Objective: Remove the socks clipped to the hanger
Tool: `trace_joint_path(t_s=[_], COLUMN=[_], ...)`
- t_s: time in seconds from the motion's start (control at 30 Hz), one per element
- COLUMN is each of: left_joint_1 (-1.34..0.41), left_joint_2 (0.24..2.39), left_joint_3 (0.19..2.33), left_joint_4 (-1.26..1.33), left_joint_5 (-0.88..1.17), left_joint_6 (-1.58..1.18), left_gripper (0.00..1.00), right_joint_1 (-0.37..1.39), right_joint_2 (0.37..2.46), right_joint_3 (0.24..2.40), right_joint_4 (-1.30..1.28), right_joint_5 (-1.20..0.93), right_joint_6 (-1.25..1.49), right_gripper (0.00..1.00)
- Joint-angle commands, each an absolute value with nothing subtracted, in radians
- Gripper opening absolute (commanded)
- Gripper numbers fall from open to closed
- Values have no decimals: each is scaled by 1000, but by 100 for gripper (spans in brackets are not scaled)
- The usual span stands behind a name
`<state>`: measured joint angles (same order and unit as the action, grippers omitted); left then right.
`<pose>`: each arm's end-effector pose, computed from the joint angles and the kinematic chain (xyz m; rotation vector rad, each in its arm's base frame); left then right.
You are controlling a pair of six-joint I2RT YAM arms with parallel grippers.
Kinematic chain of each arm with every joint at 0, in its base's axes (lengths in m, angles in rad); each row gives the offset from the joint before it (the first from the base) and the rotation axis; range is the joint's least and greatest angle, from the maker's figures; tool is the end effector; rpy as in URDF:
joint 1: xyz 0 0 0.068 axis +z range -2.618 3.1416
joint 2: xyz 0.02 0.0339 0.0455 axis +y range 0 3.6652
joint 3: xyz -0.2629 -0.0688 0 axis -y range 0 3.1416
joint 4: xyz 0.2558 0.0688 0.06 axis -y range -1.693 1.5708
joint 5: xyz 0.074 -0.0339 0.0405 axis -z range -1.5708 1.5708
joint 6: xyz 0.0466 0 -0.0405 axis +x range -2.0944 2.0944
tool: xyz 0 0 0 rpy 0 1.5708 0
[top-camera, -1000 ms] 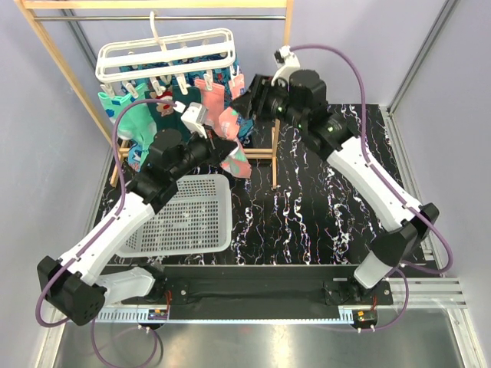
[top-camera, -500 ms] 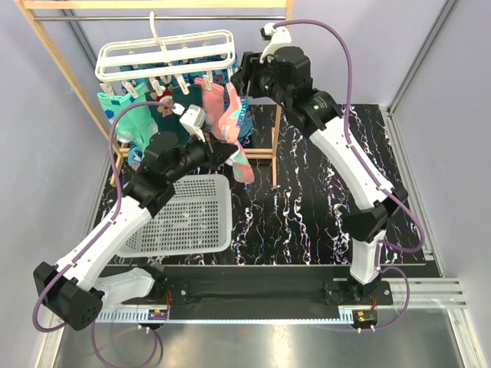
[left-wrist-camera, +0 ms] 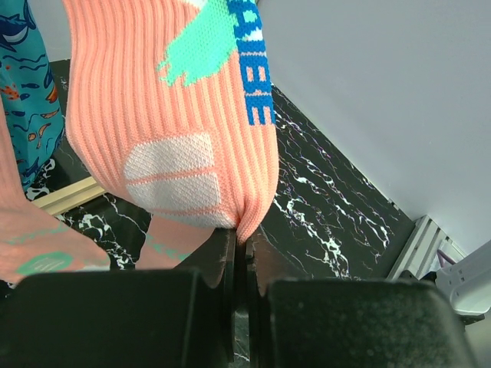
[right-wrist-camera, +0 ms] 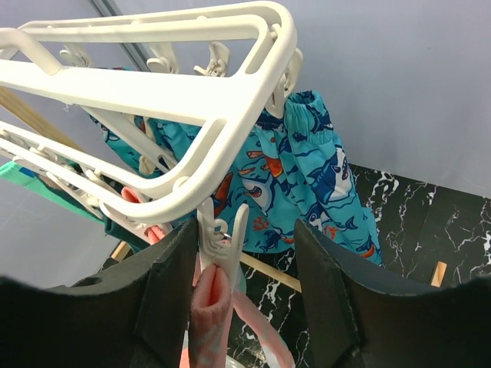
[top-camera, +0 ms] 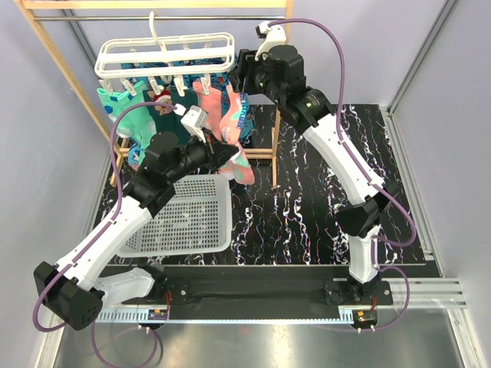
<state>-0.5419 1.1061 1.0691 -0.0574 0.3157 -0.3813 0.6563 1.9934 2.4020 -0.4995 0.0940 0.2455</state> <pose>0.2305 -0.1557 0.3879 0.3894 1.7083 -0.9498 0.3660 0.2764 0.4990 -0.2745 1.6745 0.6027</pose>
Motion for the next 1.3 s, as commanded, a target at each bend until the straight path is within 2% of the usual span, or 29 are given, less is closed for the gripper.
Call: trace_joint_path(t_s=[0.0, 0.23, 0.73, 1.0, 1.1, 1.13, 1.17, 1.27], left_joint_1=[-540, -540, -545, -551, -552, -551, -551, -554], left_joint_2=[1104, 1117, 1135, 1135, 1132, 1132, 1134, 1135], left_joint_3=[1075, 1078, 1094, 1094, 1089, 1088, 1086, 1088], left_joint_4=[3, 3, -18, -21, -23, -23, -23, -18], left_joint_5=[328, 319, 305, 302, 296, 296, 296, 298], left_joint_6=[-371, -370, -380, -377, -379, -377, -382, -385], left_gripper=[0, 0, 0, 0, 0, 0, 0, 0], right_joint_1=[664, 667, 712, 727, 732, 733, 736, 736], right_joint_2=[1997, 2003, 2032, 2028, 2008, 2008, 2006, 2013], right_joint_3=[2437, 2437, 2464, 2459, 2419, 2413, 2414, 2418], right_joint_4=[-431, -437, -439, -410, -368, -361, -360, -356], right_joint_5=[120, 121, 264, 307, 290, 298, 304, 327], right_joint_6=[252, 252, 184, 149, 133, 136, 135, 137], right_gripper=[59, 59, 57, 42, 47, 55, 56, 52])
